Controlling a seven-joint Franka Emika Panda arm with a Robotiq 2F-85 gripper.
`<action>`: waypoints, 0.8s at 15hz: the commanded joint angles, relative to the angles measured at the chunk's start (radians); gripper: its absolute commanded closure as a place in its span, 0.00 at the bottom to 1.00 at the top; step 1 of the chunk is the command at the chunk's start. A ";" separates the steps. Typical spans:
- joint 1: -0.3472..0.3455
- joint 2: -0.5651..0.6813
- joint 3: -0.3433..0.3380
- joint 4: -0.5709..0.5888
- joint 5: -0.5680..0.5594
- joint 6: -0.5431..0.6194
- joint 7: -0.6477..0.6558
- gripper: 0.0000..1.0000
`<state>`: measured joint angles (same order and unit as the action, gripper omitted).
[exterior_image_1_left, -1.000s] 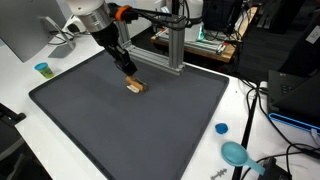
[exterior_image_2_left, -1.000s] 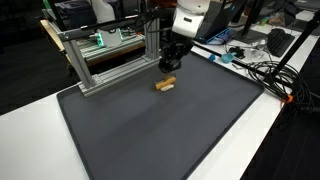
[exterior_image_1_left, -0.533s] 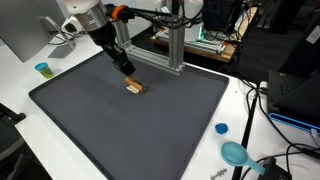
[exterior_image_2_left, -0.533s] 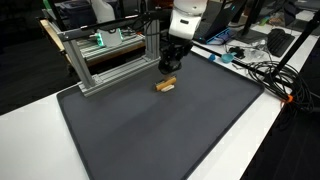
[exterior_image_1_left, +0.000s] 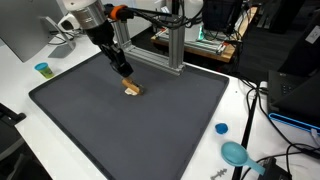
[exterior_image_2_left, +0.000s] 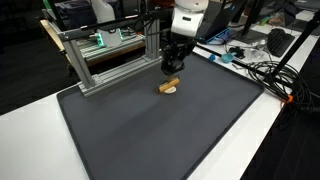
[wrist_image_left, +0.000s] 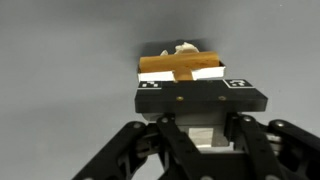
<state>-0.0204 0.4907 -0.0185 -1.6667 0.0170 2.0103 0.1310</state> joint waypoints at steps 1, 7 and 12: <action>0.011 0.041 0.000 0.008 0.008 0.132 0.003 0.78; 0.013 0.054 -0.002 -0.004 0.013 0.267 0.008 0.78; 0.011 -0.153 -0.020 -0.225 -0.009 0.374 0.001 0.78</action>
<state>-0.0134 0.4926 -0.0239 -1.7229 0.0171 2.3639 0.1349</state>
